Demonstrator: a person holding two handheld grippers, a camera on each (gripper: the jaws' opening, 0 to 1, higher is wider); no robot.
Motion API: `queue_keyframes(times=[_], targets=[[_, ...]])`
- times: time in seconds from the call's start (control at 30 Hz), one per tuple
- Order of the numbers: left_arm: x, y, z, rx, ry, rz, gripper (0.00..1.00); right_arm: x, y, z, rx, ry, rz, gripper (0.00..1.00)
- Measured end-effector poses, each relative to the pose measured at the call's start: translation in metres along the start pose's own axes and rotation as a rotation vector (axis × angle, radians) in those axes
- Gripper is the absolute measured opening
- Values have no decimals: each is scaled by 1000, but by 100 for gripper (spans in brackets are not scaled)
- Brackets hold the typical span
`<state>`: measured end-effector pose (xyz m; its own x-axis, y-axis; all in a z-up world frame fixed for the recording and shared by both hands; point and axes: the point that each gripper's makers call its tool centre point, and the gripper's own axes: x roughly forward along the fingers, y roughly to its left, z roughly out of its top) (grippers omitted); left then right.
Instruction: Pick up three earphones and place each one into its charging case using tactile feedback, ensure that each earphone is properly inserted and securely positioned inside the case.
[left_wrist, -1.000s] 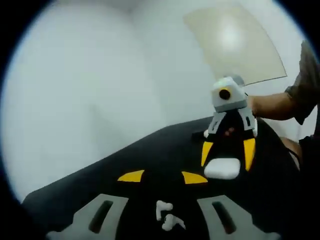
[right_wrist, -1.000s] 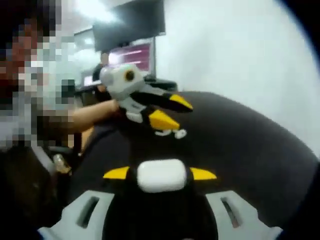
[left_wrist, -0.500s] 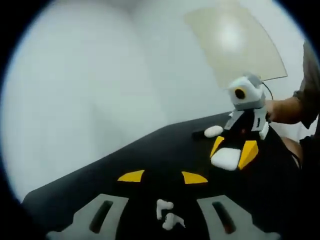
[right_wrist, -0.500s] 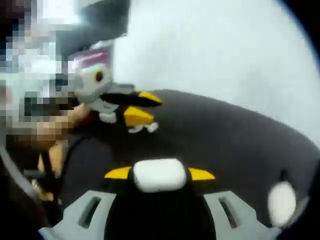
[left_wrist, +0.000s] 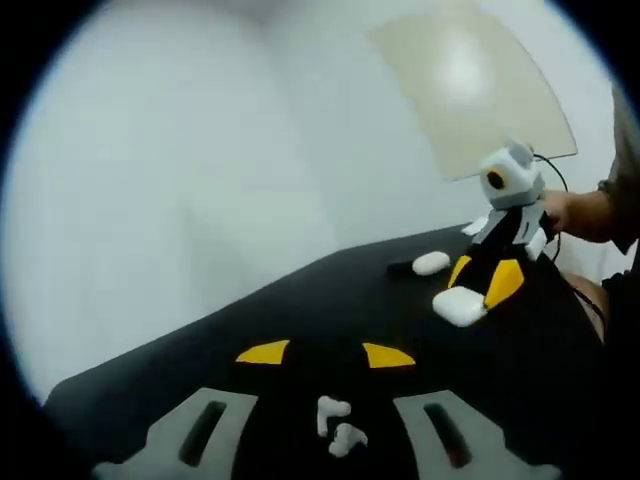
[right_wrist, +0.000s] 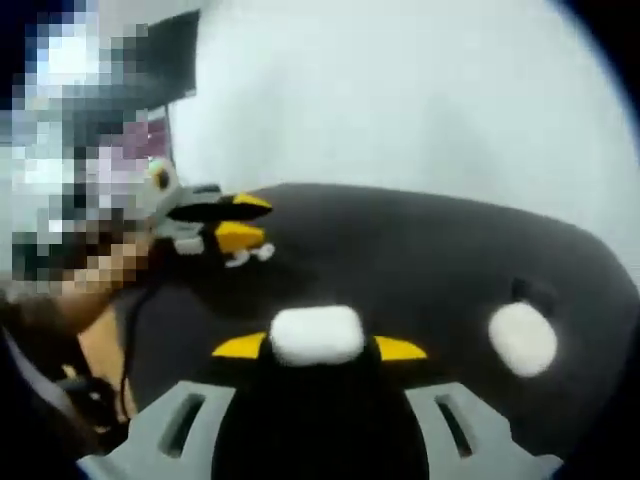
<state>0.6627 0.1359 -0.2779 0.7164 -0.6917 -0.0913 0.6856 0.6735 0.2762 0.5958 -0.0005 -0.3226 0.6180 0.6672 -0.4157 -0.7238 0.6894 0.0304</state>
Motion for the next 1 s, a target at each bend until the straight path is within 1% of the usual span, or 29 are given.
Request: queue_keyframes(times=[0.07,0.13,0.2,0.23,0.27,0.3,0.33,0.37,0.4,0.47,0.53,0.57,0.6,0.63,0.67,0.7,0.73,0.77,0.87,0.9,0.93,0.97,1.0], targets=[[0,0,0,2,0,0,24,-1,8,-4,-35,10,15,38],[0,0,0,2,-2,-2,24,-2,19,-8,-32,23,51,38],[-1,-1,0,2,-3,-3,24,-3,38,-7,-5,6,129,36],[-1,-1,1,1,-4,-4,24,-3,51,-7,10,2,185,35],[-1,-1,0,0,-3,-6,24,-3,58,-7,0,8,216,35],[-1,-2,0,1,-2,-8,24,-3,60,-8,-12,13,228,35],[0,-2,0,4,0,-9,24,-3,61,-7,-43,20,243,35],[0,-3,0,7,1,-10,24,-5,60,-6,-68,26,250,35],[0,-3,0,8,2,-11,24,-7,54,0,-89,12,238,35],[0,-4,0,11,2,-14,24,-10,33,18,-89,-46,191,35],[0,-4,-1,12,4,-14,24,-11,13,26,-96,-58,181,35],[1,-5,-1,12,5,-15,24,-9,1,30,-135,-59,184,35],[1,-5,-1,14,6,-18,24,-7,-3,35,-179,-75,211,35],[1,-6,-1,17,5,-21,24,-7,-1,45,-201,-127,262,36],[1,-7,-1,19,6,-24,24,-7,3,54,-207,-178,322,38],[1,-9,-1,23,7,-27,24,-8,6,57,-208,-198,360,40],[1,-9,-1,25,8,-28,24,-6,6,55,-206,-169,394,43],[2,-10,-1,28,8,-30,24,-3,5,52,-222,-136,423,46],[2,-10,0,25,6,-34,24,14,1,34,-313,-37,453,47],[2,-9,0,25,5,-34,24,20,-1,28,-329,-11,448,47],[3,-10,0,27,4,-35,24,29,-1,18,-330,27,442,48],[3,-10,0,28,4,-37,24,30,8,21,-243,-2,471,49],[3,-10,0,29,6,-39,24,33,9,17,-241,19,477,48]])
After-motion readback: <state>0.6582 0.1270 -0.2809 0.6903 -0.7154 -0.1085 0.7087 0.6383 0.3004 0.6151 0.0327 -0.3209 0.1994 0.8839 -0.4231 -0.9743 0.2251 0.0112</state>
